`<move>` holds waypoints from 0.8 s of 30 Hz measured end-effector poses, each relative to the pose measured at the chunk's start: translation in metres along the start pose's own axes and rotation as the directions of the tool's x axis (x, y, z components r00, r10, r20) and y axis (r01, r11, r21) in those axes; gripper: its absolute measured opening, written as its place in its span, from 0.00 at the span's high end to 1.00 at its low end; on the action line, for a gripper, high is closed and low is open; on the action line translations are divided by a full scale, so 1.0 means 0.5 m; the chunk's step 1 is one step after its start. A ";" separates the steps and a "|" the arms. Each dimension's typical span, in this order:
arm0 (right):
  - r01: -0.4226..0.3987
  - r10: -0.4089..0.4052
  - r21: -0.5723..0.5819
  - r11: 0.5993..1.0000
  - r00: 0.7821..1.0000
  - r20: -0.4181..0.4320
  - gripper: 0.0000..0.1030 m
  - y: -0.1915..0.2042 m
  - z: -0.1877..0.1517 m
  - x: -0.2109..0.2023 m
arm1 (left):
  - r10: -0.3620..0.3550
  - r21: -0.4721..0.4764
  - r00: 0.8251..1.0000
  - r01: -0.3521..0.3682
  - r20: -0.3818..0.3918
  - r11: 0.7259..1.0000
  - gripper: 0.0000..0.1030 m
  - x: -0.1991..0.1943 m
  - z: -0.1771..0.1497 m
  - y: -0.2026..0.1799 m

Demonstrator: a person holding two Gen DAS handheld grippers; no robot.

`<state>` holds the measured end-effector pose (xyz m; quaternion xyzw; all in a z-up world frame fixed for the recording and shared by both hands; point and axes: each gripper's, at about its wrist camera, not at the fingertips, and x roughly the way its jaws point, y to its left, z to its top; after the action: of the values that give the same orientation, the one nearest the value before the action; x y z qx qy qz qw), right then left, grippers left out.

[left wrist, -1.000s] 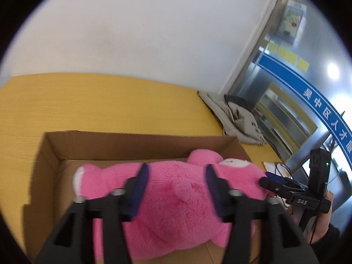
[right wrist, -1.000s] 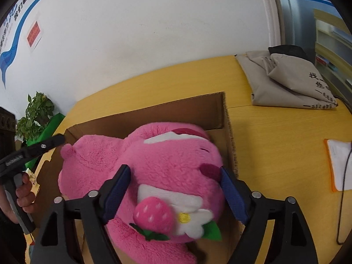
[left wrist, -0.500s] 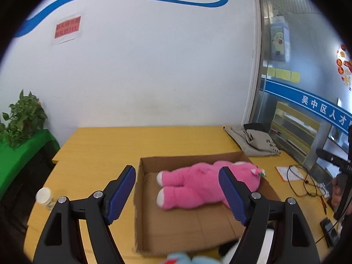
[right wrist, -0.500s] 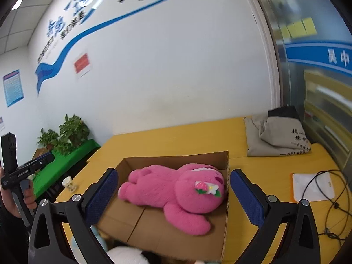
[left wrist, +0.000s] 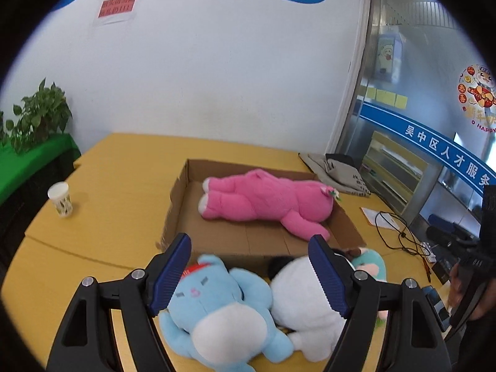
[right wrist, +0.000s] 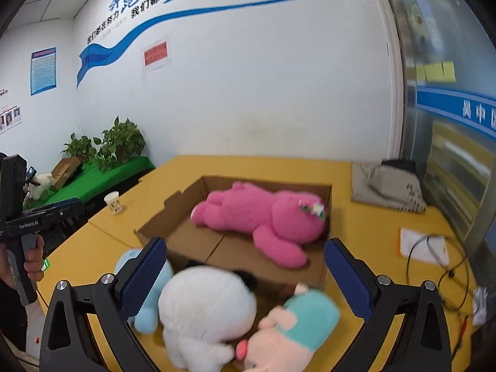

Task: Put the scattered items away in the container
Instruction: 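Move both tools down to the light-blue bear with the red headband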

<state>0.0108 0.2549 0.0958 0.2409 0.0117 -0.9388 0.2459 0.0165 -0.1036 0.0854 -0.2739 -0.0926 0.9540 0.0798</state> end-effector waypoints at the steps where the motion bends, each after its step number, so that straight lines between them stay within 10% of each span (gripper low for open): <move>1: 0.005 -0.005 0.015 1.000 1.000 -0.017 0.00 0.002 -0.022 0.006 | -0.006 -0.005 1.000 0.006 -0.012 1.000 0.24 0.004 -0.014 -0.004; 11: 0.012 -0.012 0.002 1.000 0.994 -0.110 0.00 0.059 -0.126 0.042 | -0.009 0.002 0.998 0.009 -0.064 1.000 0.24 0.029 -0.100 -0.018; 24: -0.258 0.210 -0.209 0.943 0.951 -0.227 0.00 0.261 -0.207 0.136 | 0.006 -0.116 0.990 -0.022 -0.137 0.993 0.24 0.079 -0.142 0.089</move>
<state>0.0663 0.1239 -0.0143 0.3035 0.1190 -0.8655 0.3804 0.0171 -0.1294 -0.0038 -0.3435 -0.1409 0.9264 0.0628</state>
